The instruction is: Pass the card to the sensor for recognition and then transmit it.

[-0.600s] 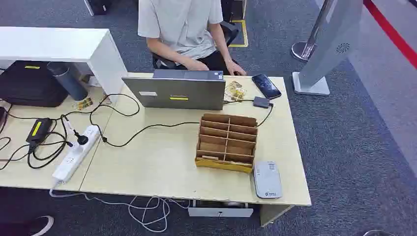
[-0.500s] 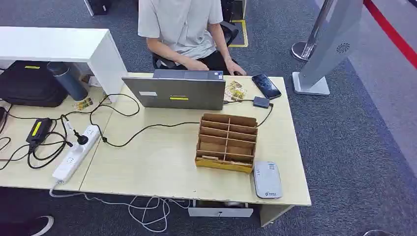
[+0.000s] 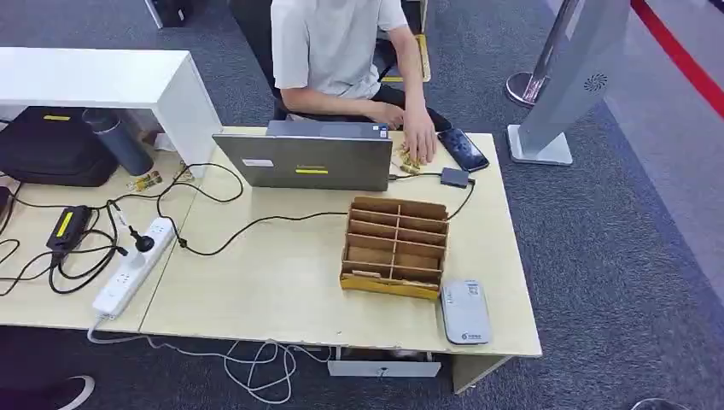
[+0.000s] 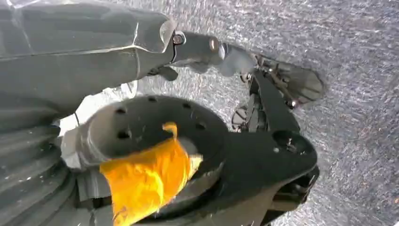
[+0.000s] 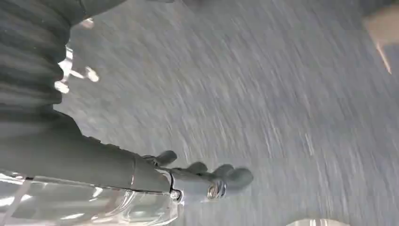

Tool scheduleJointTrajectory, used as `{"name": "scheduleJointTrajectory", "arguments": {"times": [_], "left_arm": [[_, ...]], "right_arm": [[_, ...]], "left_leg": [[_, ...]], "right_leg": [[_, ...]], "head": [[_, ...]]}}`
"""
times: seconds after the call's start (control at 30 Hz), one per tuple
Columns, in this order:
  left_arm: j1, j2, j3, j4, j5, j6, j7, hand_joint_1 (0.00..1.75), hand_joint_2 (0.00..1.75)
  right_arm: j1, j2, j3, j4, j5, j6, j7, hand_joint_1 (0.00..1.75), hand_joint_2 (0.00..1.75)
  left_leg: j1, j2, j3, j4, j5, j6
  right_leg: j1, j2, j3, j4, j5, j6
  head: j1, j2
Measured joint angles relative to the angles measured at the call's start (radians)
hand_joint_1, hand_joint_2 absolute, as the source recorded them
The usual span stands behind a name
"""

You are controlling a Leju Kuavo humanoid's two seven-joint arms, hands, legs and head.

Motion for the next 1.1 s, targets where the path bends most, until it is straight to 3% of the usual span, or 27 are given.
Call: {"name": "scheduleJointTrajectory", "arguments": {"times": [0.2,0.5,0.67,0.8,0.83,0.9,0.97,1.1], "left_arm": [[-0.001,0.038,-0.007,0.003,-0.023,-0.038,0.003,0.0,1.75],[0.0,0.066,-0.008,0.004,-0.039,-0.064,-0.001,0.0,1.75],[0.001,0.073,-0.009,0.006,-0.042,-0.071,-0.002,0.0,1.75],[0.0,0.084,-0.017,0.006,-0.059,-0.085,-0.004,0.0,1.75],[-0.001,0.09,-0.018,0.006,-0.063,-0.089,-0.004,0.0,1.75],[0.0,0.098,-0.024,0.006,-0.077,-0.089,0.003,0.0,1.75],[-0.005,0.101,-0.031,0.007,-0.089,-0.08,0.011,0.0,1.75],[-0.011,0.099,-0.036,0.009,-0.1,-0.07,0.017,0.0,1.75]], "right_arm": [[-0.011,-0.263,-0.162,-0.072,-0.117,0.308,0.005,0.0,1.75],[-0.111,-0.638,-0.289,-0.073,-0.209,0.409,0.038,0.0,1.75],[-0.157,-0.741,-0.302,-0.057,-0.209,0.4,0.05,0.0,1.75],[-0.281,-0.844,-0.291,-0.029,-0.141,0.369,0.132,0.0,1.75],[-0.328,-0.893,-0.28,-0.029,-0.119,0.365,0.144,0.0,1.75],[-0.467,-0.946,-0.225,-0.023,-0.025,0.381,0.116,0.0,1.75],[-0.581,-0.989,-0.131,-0.032,0.043,0.399,0.044,0.0,1.75],[-0.684,-1.011,-0.01,-0.055,0.051,0.401,-0.035,0.0,1.75]], "left_leg": [[-0.004,0.002,0.0,0.001,-0.001,0.007],[-0.01,0.005,0.0,0.001,0.0,0.013],[-0.009,0.004,-0.001,0.001,0.0,0.014],[-0.015,0.008,-0.001,0.0,0.001,0.017],[-0.015,0.009,-0.002,0.0,0.001,0.017],[-0.015,0.011,-0.001,0.0,0.002,0.017],[-0.015,0.013,-0.001,0.0,0.003,0.018],[-0.014,0.001,-0.006,0.001,0.007,0.019]], "right_leg": [[-0.004,0.001,0.0,-0.002,0.002,0.005],[-0.009,0.003,-0.002,-0.002,0.003,0.011],[-0.008,0.003,-0.001,-0.002,0.004,0.012],[-0.015,0.008,-0.005,0.002,0.004,0.013],[-0.015,0.008,-0.005,0.002,0.005,0.014],[-0.016,0.012,-0.007,0.004,0.006,0.015],[-0.016,0.013,-0.008,0.003,0.007,0.016],[-0.014,0.0,-0.007,0.003,0.007,0.016]], "head": [[-0.001,0.0],[-0.002,0.0],[0.002,0.0],[0.004,0.0],[0.002,0.0],[0.008,0.0],[0.003,0.0],[0.006,0.0]]}}
